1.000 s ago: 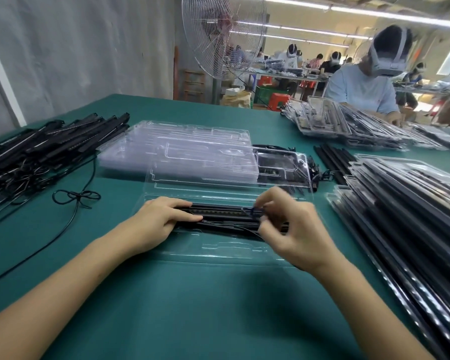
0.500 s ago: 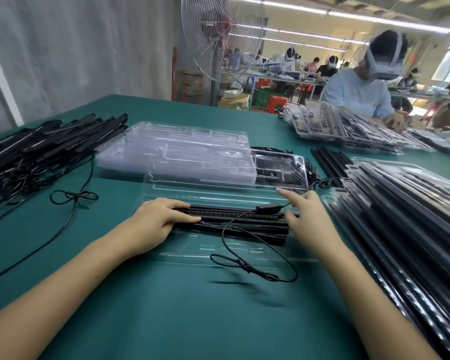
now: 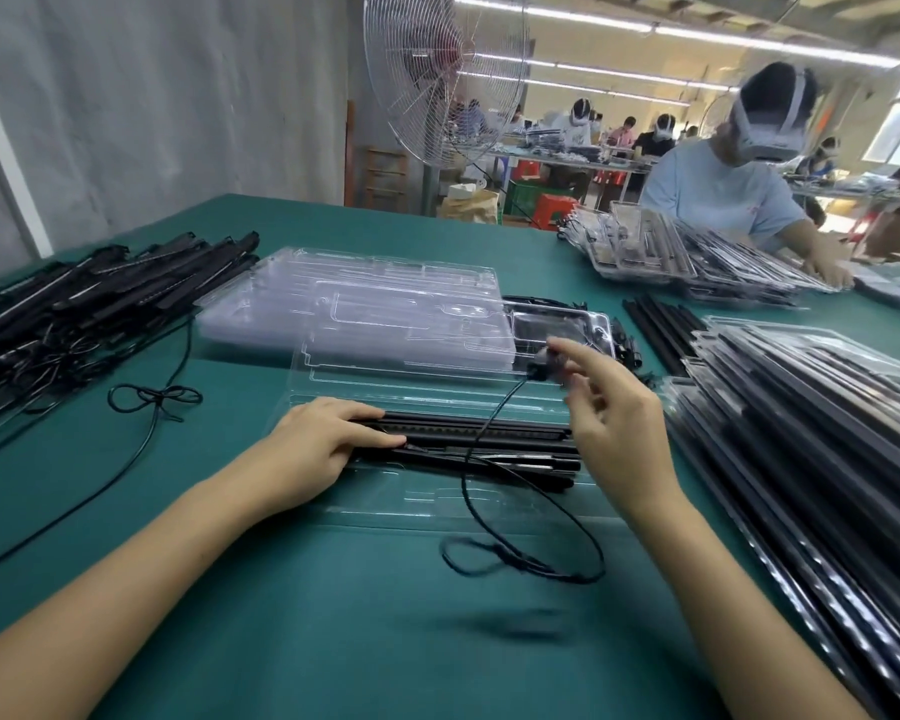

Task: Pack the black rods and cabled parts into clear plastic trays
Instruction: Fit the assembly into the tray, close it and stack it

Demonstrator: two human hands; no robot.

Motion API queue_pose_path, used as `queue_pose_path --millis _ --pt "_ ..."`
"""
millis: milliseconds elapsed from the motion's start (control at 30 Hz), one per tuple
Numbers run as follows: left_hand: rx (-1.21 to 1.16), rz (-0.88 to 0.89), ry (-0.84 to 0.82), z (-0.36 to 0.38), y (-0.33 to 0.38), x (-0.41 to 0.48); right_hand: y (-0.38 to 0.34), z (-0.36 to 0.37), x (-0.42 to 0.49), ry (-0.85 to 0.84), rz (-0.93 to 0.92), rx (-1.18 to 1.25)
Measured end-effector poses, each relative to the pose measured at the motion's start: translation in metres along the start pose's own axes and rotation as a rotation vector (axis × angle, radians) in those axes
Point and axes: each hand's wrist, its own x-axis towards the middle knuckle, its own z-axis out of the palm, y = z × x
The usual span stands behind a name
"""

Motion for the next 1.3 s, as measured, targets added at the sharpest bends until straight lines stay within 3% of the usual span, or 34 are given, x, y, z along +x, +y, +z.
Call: queue_pose_path --millis 100,200,333,500,633,800,933,1100,1233,1300 --pt "0.004 -0.003 -0.002 0.0 0.0 0.001 -0.031 -0.001 -0.002 -0.064 0.112 0.454" --pt "0.016 0.004 -0.013 0.001 -0.002 0.001 -0.052 0.002 -0.01 -0.183 0.091 0.607" --pt "0.024 0.008 -0.012 0.001 -0.004 0.001 -0.064 0.011 -0.021 -0.235 -0.104 0.406" --pt "0.014 0.006 -0.003 0.001 -0.002 0.001 -0.059 0.005 -0.019 0.032 -0.303 0.091" --pt "0.007 0.006 -0.002 0.001 -0.001 0.001 -0.055 -0.005 -0.011 0.179 -0.374 0.02" --pt "0.006 0.015 0.0 0.001 -0.003 0.002 -0.063 0.001 -0.011 0.103 -0.364 0.145" --pt "-0.004 0.036 0.027 0.004 -0.005 0.003 -0.087 0.014 -0.002 -0.08 -0.517 0.117" --pt "-0.014 0.024 0.019 0.003 -0.007 0.001 -0.1 0.011 0.044 -0.123 -0.304 0.274" --pt "0.008 0.02 0.013 0.003 -0.005 0.002 -0.085 0.0 0.097 0.052 0.001 0.378" --pt "0.008 0.017 0.005 0.002 -0.003 0.002 -0.078 -0.006 0.127 0.164 0.054 0.329"
